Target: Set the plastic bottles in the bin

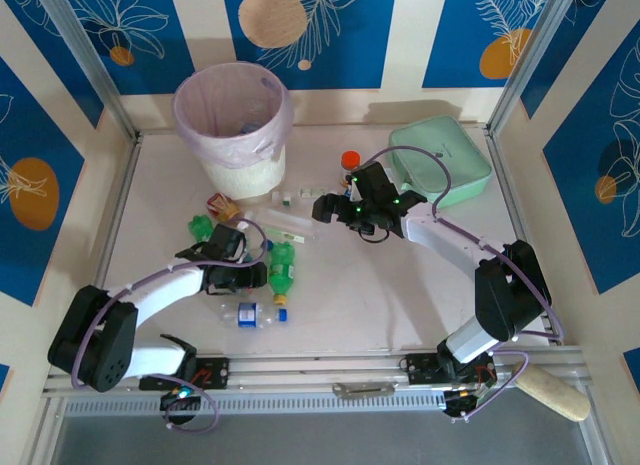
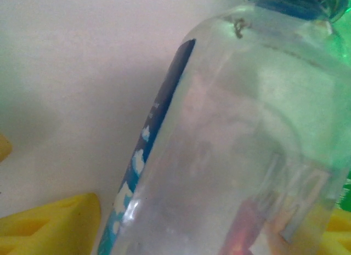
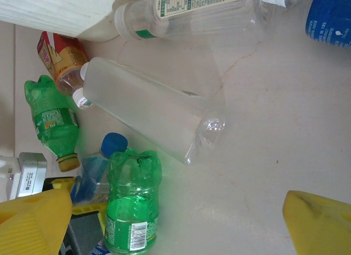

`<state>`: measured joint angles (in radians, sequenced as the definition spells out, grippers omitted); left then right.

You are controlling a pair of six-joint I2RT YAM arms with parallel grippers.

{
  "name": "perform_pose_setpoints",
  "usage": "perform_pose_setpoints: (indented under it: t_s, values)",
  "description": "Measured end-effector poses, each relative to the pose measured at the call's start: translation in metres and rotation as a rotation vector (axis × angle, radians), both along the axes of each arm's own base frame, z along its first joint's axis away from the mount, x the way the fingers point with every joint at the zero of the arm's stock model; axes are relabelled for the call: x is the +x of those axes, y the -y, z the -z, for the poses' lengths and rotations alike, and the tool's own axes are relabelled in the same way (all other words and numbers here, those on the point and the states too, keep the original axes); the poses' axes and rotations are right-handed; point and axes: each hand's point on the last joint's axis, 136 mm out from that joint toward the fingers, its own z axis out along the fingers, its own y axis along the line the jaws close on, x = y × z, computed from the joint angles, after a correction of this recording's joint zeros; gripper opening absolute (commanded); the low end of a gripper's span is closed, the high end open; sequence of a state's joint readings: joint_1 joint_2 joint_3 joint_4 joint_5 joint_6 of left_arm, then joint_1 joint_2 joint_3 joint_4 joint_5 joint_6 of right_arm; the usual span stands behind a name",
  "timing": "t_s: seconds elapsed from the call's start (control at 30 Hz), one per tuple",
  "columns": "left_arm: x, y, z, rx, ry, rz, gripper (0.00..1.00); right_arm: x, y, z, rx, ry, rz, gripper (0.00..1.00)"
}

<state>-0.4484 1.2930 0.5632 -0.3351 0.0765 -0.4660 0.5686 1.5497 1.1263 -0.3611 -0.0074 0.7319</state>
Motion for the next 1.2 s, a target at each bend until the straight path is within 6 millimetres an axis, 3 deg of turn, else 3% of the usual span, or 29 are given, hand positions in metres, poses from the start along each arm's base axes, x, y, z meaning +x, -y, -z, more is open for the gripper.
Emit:
perform_pose_setpoints:
  t_s: [0.5,0.67,0.97,1.2]
  values:
    - [0.003,0.001,-0.001,0.001,0.015,0.003,0.52,0.000,0.000,0.003,-0.005,-0.008,0.000,0.99]
    - [0.006,0.002,-0.010,-0.015,0.047,0.003,0.48,0.000,0.000,0.003,-0.005,-0.008,0.001,0.99]
    - [0.013,0.007,-0.044,-0.071,0.147,0.005,0.47,0.000,0.000,0.003,-0.005,-0.008,0.001,0.99]
    - [0.034,0.026,-0.104,-0.177,0.275,0.032,0.46,0.000,0.000,0.003,-0.005,-0.008,0.000,0.99]
